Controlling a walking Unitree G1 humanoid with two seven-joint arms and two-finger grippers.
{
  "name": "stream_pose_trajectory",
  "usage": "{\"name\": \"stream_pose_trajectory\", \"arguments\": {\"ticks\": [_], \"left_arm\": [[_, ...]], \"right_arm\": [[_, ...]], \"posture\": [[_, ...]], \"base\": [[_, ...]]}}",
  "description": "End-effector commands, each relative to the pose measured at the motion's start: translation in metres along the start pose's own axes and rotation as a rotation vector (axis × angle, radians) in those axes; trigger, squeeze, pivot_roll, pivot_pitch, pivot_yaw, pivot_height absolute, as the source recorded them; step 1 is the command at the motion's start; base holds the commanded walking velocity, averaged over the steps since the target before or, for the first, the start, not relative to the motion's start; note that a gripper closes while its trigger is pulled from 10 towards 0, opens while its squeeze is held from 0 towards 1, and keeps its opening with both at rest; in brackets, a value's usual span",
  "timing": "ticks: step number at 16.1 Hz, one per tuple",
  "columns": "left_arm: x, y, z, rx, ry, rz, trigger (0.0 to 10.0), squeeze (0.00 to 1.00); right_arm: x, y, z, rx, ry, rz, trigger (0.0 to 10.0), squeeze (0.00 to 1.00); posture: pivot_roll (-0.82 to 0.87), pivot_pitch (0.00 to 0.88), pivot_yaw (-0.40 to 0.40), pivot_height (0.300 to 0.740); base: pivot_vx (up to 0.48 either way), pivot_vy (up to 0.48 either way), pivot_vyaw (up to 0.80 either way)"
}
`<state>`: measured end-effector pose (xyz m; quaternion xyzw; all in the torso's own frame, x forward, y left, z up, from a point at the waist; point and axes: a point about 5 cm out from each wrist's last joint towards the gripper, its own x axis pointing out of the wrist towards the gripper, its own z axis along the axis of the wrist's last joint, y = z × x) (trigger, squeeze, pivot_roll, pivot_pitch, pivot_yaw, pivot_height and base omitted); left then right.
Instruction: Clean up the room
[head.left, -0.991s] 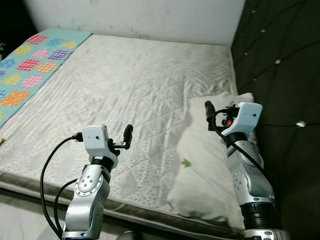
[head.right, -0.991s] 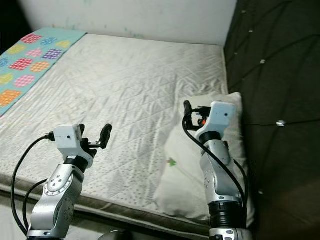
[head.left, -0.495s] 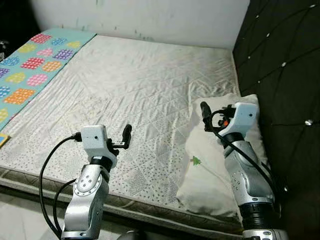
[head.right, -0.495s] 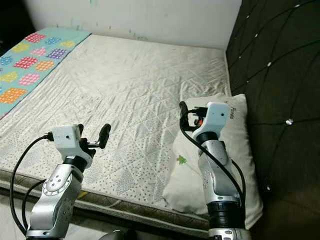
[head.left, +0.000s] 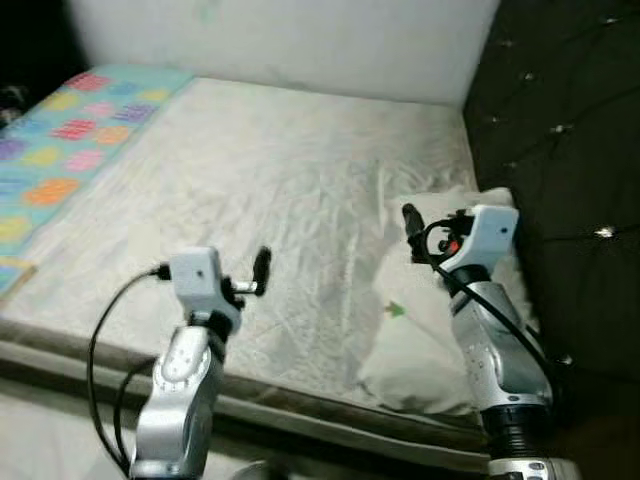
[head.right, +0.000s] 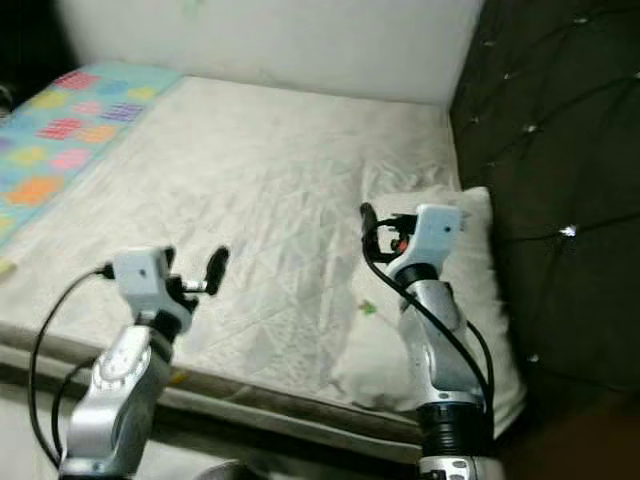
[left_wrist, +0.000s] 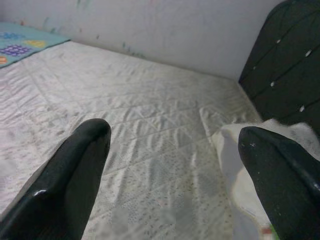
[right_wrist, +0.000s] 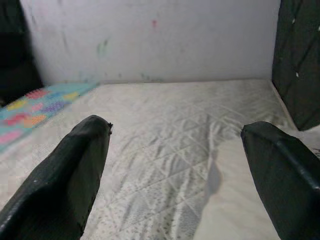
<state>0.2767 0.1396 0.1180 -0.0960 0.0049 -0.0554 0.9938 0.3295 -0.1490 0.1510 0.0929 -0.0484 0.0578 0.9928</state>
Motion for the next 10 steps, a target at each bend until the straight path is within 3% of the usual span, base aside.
{"name": "stream_pose_trajectory", "arguments": {"ticks": [1,6,7,10], "left_arm": [[0.0028,0.0027,0.0047,0.016,-0.011,0.002,10.0,0.00],[0.0037,0.0027,0.0047,0.017,-0.010,0.005,10.0,0.00],[0.0037,0.0026,0.0047,0.018,-0.011,0.005,10.0,0.00],[0.0042,0.0023,0.0053,0.022,-0.015,0.002,10.0,0.00]], "right_arm": [[-0.0014,0.0029,-0.0022,-0.001,0.011,0.011,10.0,0.00],[-0.0001,-0.0003,-0.0039,-0.022,0.026,-0.002,10.0,0.00],[0.0003,-0.0029,-0.0068,-0.098,0.046,-0.032,10.0,0.00],[0.0023,0.0024,-0.0076,-0.178,0.041,-0.058,10.0,0.00]], "posture": [[0.04,0.088,0.012,0.740],[0.04,0.088,0.011,0.740],[0.04,0.088,0.011,0.740],[0.03,0.088,0.011,0.740]], "base": [[0.000,0.341,0.00],[0.000,0.345,0.00],[0.000,0.349,0.00],[0.000,0.226,0.00]]}}
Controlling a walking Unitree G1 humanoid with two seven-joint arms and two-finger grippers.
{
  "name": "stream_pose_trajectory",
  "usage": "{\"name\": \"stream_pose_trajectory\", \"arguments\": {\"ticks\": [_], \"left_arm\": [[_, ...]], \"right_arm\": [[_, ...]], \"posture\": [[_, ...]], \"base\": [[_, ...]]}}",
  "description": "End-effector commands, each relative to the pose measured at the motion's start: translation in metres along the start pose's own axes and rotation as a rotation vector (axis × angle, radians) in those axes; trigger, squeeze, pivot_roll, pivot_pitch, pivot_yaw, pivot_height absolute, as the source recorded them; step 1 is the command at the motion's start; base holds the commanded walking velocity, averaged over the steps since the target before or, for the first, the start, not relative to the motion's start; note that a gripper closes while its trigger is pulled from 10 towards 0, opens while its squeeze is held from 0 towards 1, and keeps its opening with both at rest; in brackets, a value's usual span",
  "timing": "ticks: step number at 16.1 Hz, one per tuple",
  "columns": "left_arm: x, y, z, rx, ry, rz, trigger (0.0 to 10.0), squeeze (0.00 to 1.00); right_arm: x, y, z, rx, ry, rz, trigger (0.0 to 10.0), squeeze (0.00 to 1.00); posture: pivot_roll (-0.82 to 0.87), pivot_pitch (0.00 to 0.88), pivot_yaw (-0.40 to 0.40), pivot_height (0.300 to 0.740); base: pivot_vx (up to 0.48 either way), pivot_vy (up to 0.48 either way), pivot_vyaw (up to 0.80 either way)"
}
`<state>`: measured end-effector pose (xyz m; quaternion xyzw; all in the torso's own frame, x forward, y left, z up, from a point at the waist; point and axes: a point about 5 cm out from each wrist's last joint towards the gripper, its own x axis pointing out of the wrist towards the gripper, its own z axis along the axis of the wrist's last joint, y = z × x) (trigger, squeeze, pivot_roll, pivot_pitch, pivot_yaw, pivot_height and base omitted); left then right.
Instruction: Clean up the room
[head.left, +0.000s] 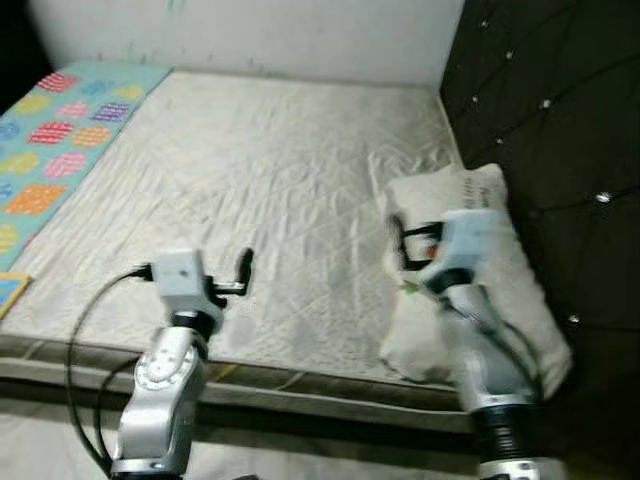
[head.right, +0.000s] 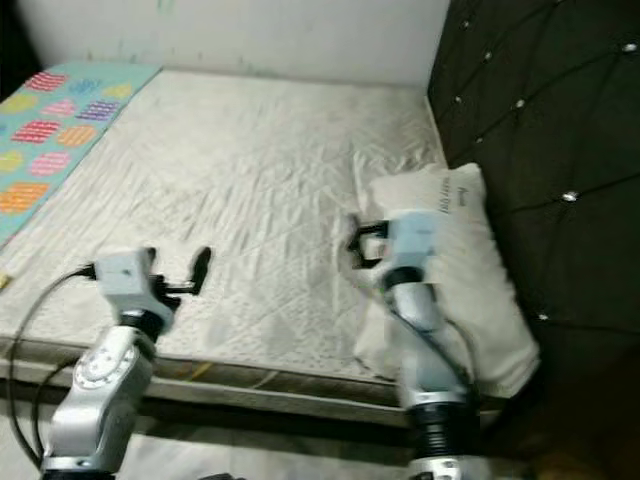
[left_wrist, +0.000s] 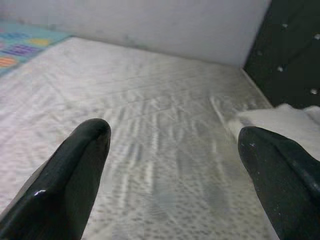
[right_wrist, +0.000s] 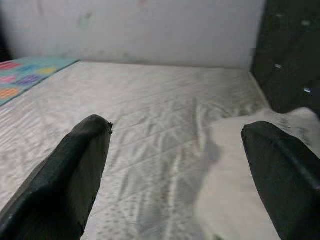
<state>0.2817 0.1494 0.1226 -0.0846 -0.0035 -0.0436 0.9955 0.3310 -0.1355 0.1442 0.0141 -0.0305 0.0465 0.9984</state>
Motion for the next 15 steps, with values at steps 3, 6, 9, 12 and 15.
{"name": "stream_pose_trajectory", "arguments": {"ticks": [3,6,9,12,15], "left_arm": [[0.000,-0.008,0.001,0.002,-0.004,-0.023,10.0,0.00],[-0.001,-0.006,0.001,-0.011,-0.004,-0.022,10.0,0.00],[-0.001,-0.007,0.001,-0.016,-0.006,-0.027,10.0,0.00],[0.000,-0.008,0.002,-0.016,-0.006,-0.030,10.0,0.00],[0.001,-0.007,0.002,-0.019,-0.011,-0.031,10.0,0.00]], "right_arm": [[0.000,-0.002,0.007,-0.010,-0.073,0.034,10.0,0.00],[-0.002,0.003,0.005,0.000,-0.028,0.076,10.0,0.00],[-0.004,0.004,0.002,0.056,-0.024,0.093,10.0,0.00],[-0.003,0.001,0.002,0.065,-0.019,0.095,10.0,0.00],[-0.003,0.001,0.002,0.068,-0.016,0.101,10.0,0.00]], "posture": [[0.03,0.091,0.011,0.740],[0.04,0.093,0.008,0.740],[0.04,0.095,0.009,0.740],[0.03,0.092,0.008,0.740],[0.03,0.090,0.002,0.740]], "base": [[0.000,0.000,0.00],[0.000,0.000,0.00],[0.000,0.000,0.00],[0.000,0.000,-0.53],[0.000,0.081,-0.53]]}}
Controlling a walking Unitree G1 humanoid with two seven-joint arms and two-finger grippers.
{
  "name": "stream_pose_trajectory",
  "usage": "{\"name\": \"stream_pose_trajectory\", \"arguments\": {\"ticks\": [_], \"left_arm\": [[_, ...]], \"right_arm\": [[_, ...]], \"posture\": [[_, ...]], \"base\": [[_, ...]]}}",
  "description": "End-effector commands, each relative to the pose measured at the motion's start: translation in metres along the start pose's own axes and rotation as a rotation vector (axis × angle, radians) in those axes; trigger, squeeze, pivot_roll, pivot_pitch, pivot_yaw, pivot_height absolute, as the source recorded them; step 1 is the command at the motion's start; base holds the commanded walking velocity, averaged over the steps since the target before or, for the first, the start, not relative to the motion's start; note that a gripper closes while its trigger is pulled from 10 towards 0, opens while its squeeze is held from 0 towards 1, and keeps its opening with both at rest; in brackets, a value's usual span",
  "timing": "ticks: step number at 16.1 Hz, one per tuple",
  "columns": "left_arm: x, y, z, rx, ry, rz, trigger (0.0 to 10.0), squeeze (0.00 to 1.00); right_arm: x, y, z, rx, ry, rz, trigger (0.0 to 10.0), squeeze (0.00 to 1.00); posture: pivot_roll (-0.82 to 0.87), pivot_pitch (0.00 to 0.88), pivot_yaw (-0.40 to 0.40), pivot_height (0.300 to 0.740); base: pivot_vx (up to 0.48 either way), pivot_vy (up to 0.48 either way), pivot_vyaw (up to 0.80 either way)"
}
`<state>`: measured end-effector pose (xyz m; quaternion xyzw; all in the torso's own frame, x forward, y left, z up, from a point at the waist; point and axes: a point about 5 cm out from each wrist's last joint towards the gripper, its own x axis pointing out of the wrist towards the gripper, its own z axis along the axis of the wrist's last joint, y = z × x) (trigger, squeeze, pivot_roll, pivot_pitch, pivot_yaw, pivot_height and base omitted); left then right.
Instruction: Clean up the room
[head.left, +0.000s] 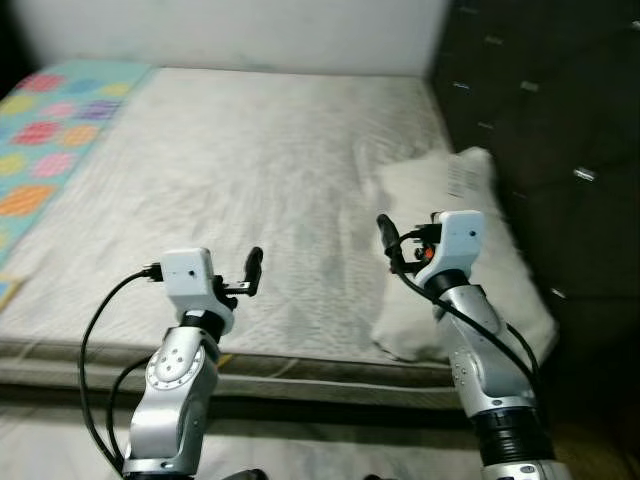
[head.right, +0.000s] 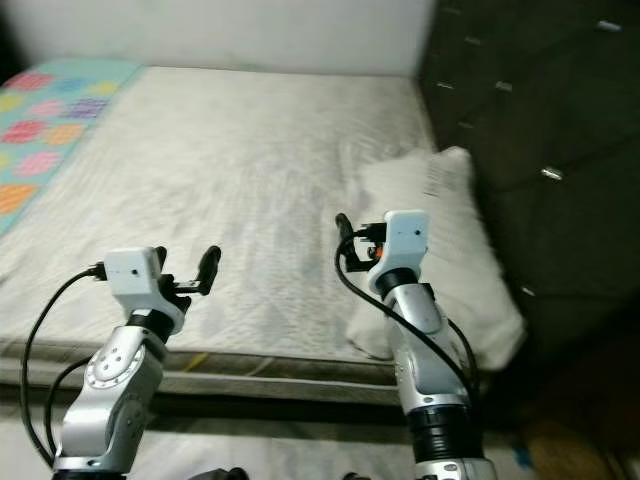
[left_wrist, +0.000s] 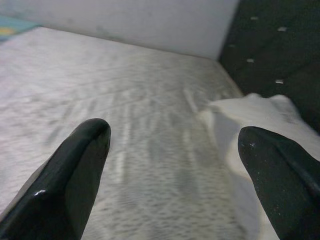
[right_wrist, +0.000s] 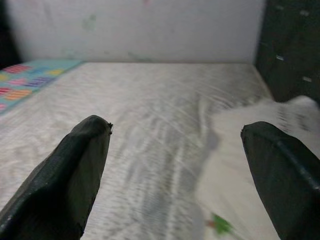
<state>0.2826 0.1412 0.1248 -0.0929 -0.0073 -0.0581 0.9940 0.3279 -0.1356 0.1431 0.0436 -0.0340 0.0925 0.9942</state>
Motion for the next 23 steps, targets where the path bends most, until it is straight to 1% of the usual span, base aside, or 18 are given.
{"name": "stream_pose_trajectory", "arguments": {"ticks": [1,8,18,23], "left_arm": [[-0.001,0.001,0.001,-0.002,-0.006,-0.002,10.0,0.00],[0.000,0.012,0.005,0.015,-0.010,0.019,10.0,0.00],[0.001,0.011,0.005,0.012,-0.010,0.016,10.0,0.00],[0.001,0.011,0.006,0.011,-0.013,0.019,10.0,0.00]], "right_arm": [[0.000,0.001,0.003,0.006,-0.007,0.011,10.0,0.00],[-0.002,-0.001,-0.001,0.006,0.005,0.001,10.0,0.00],[-0.002,-0.002,-0.003,0.010,0.011,-0.011,10.0,0.00],[-0.002,-0.002,-0.003,0.009,0.014,-0.010,10.0,0.00]], "posture": [[0.03,0.090,0.002,0.740],[0.04,0.095,0.007,0.740],[0.04,0.106,0.007,0.740],[0.04,0.108,0.005,0.740]], "base": [[0.000,0.244,0.00],[0.000,0.307,0.00],[0.000,0.334,0.00],[0.000,0.480,0.00]]}}
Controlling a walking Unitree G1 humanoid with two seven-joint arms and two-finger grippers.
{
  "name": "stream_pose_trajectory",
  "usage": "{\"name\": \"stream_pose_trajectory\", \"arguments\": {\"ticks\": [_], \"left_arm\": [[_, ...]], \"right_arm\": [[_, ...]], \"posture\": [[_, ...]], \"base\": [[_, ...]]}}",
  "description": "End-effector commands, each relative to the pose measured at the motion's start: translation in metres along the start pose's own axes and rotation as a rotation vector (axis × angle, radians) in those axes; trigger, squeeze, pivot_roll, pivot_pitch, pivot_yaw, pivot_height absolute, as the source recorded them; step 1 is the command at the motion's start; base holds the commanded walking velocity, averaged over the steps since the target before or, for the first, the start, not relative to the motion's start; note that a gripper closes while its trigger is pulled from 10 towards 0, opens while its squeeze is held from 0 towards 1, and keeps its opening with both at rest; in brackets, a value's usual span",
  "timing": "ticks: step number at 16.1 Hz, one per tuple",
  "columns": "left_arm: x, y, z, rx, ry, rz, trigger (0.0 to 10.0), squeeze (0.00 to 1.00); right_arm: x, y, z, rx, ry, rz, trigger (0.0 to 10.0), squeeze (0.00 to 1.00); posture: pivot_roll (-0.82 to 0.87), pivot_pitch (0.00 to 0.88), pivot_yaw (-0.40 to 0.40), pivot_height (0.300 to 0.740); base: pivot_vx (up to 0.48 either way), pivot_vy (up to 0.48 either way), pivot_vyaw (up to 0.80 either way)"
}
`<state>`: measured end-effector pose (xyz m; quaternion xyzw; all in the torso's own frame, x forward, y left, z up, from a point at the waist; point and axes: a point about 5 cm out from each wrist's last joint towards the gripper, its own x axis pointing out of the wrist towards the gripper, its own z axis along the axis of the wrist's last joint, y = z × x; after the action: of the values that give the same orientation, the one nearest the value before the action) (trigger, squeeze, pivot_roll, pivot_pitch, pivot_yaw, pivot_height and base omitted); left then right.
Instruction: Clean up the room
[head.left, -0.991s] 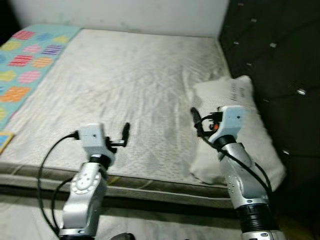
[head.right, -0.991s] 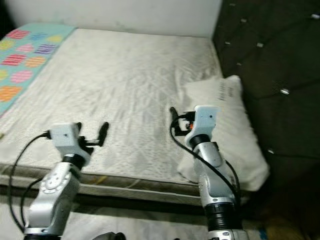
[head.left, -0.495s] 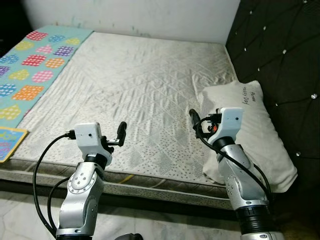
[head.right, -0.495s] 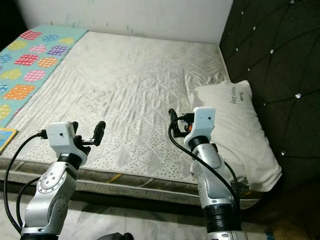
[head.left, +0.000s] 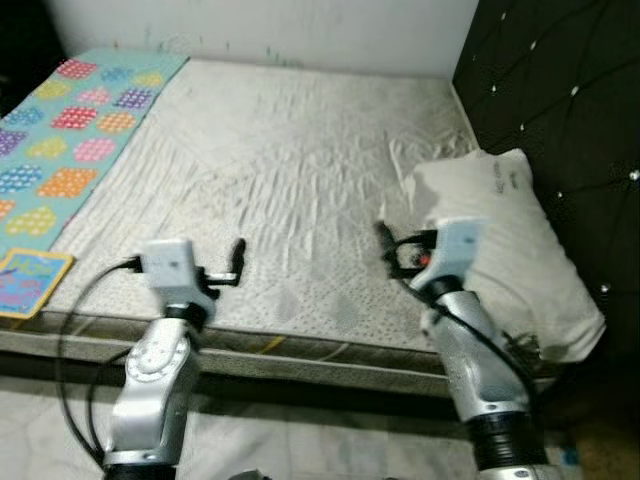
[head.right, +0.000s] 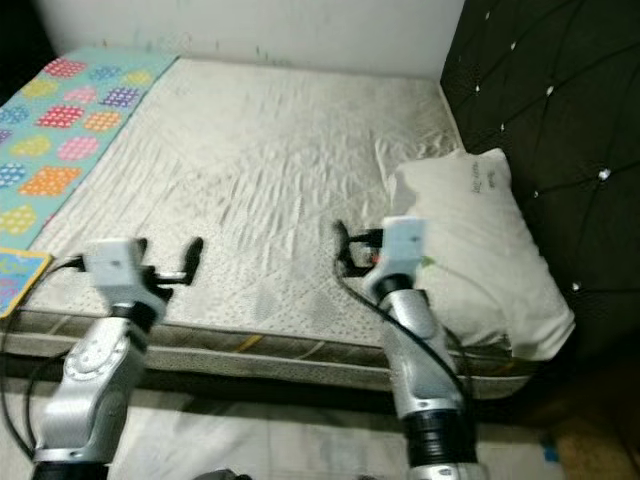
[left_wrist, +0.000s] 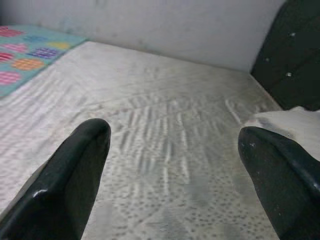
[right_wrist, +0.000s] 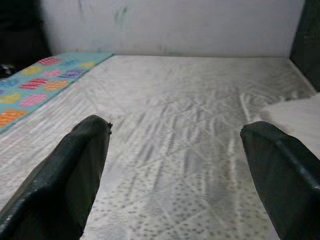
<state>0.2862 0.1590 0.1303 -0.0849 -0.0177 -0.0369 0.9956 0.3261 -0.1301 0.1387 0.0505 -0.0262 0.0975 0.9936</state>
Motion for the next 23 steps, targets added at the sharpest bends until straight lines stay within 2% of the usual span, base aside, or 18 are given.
{"name": "stream_pose_trajectory", "arguments": {"ticks": [1,3,8,23], "left_arm": [[-0.0016,-0.0060,-0.0034,-0.007,0.011,-0.021,10.0,0.00],[-0.0018,-0.0063,-0.0035,-0.008,0.011,-0.021,10.0,0.00],[-0.0032,-0.0116,0.0001,-0.031,-0.016,-0.077,10.0,0.00],[-0.0043,-0.0131,-0.0018,-0.028,0.008,-0.083,10.0,0.00]], "right_arm": [[-0.0018,-0.0075,0.0013,-0.007,0.000,-0.019,10.0,0.00],[-0.0024,-0.0079,0.0009,-0.008,0.002,-0.020,10.0,0.00],[-0.0035,-0.0080,-0.0005,-0.008,0.007,-0.024,10.0,0.00],[-0.0025,-0.0027,-0.0022,0.000,0.012,-0.014,10.0,0.00]], "posture": [[0.04,0.108,0.005,0.740],[0.04,0.109,0.006,0.740],[0.04,0.112,0.010,0.740],[0.04,0.120,0.015,0.740]], "base": [[0.000,0.480,0.00],[0.000,0.480,0.00],[0.049,0.000,0.00],[0.374,0.000,0.00]]}}
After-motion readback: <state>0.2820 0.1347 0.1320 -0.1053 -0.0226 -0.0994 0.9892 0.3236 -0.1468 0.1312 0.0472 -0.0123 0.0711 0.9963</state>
